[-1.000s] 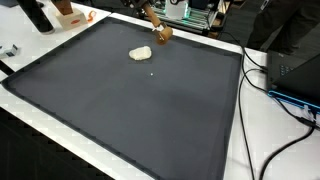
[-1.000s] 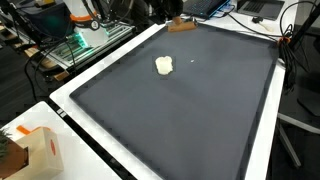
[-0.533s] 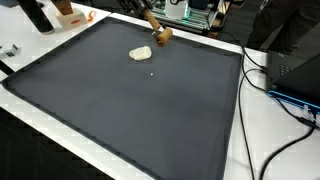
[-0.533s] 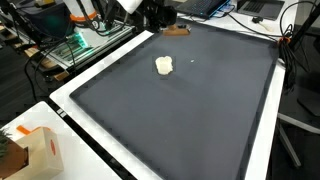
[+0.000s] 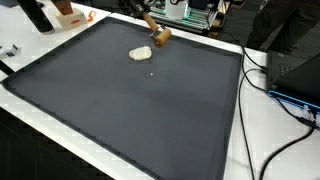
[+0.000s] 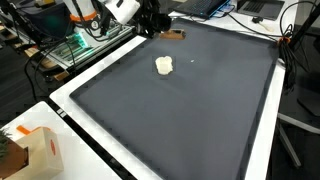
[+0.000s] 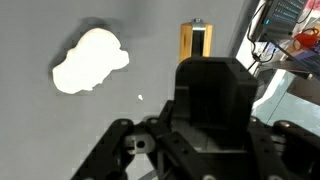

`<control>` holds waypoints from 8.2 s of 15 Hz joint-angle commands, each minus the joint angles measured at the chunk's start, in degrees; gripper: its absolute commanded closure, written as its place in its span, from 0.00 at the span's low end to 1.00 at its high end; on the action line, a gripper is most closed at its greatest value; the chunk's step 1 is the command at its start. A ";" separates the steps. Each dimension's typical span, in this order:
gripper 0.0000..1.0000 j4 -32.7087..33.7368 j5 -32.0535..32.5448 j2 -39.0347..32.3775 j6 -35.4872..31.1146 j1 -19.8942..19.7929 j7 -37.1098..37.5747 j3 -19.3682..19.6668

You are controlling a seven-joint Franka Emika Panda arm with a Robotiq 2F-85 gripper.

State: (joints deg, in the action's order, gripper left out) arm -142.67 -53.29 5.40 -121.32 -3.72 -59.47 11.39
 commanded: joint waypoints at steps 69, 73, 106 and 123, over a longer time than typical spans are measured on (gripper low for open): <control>0.51 11.14 54.20 5.51 2.63 1.22 85.55 -14.98; 0.76 11.17 54.30 5.50 2.66 1.24 85.55 -14.99; 0.76 21.86 83.25 -13.96 20.64 10.35 129.60 -17.16; 0.76 23.41 83.43 -17.45 19.19 11.10 126.17 -15.46</control>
State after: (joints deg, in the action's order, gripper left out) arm -119.83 28.94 -11.69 -102.28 6.60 68.10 -5.09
